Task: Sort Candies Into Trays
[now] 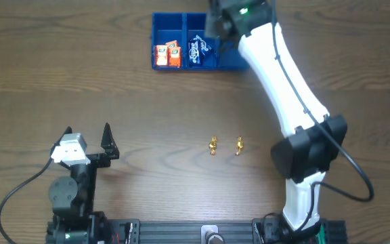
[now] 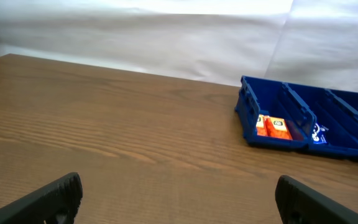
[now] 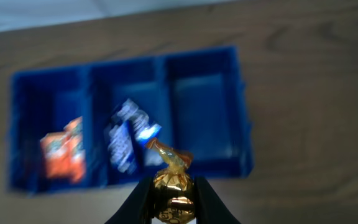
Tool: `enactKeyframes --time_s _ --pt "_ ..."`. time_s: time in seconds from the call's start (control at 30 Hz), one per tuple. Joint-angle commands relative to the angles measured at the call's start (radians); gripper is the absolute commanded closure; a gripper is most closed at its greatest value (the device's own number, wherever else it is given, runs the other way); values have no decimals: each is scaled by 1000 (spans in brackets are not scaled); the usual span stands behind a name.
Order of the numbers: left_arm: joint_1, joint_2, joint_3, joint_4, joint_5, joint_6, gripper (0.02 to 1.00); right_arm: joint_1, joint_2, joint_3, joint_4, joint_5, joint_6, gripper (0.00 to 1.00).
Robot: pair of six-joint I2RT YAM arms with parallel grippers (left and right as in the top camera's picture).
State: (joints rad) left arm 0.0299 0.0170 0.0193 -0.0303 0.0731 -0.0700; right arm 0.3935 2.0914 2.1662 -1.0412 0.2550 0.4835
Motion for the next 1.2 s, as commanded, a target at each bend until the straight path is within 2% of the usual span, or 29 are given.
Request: enactKeyframes --time_s 0.03,0.33,0.63,0.73,0.77,0.83,0.97,1.2 --pt "3 -4 -14 -42 13 14 20 -59 83 -9 81 -3 -100 844" --pt "3 -4 -14 -42 13 14 20 -92 211 -9 139 -21 -100 838" --pt "3 -4 -14 -42 13 14 20 -92 226 -9 131 -24 -99 831" --pt "3 -4 -14 -42 13 14 20 -92 226 -14 124 -24 -100 680" --pt "3 -4 -14 -42 13 14 20 -92 226 -14 121 -24 -100 595" --pt "3 -4 -14 -42 13 14 20 -92 226 -14 119 -24 -109 218" --pt "3 -4 -14 -42 13 14 23 -83 211 -14 124 -24 -122 119" --pt "3 -4 -14 -42 13 14 20 -80 65 -84 110 -39 -123 64"
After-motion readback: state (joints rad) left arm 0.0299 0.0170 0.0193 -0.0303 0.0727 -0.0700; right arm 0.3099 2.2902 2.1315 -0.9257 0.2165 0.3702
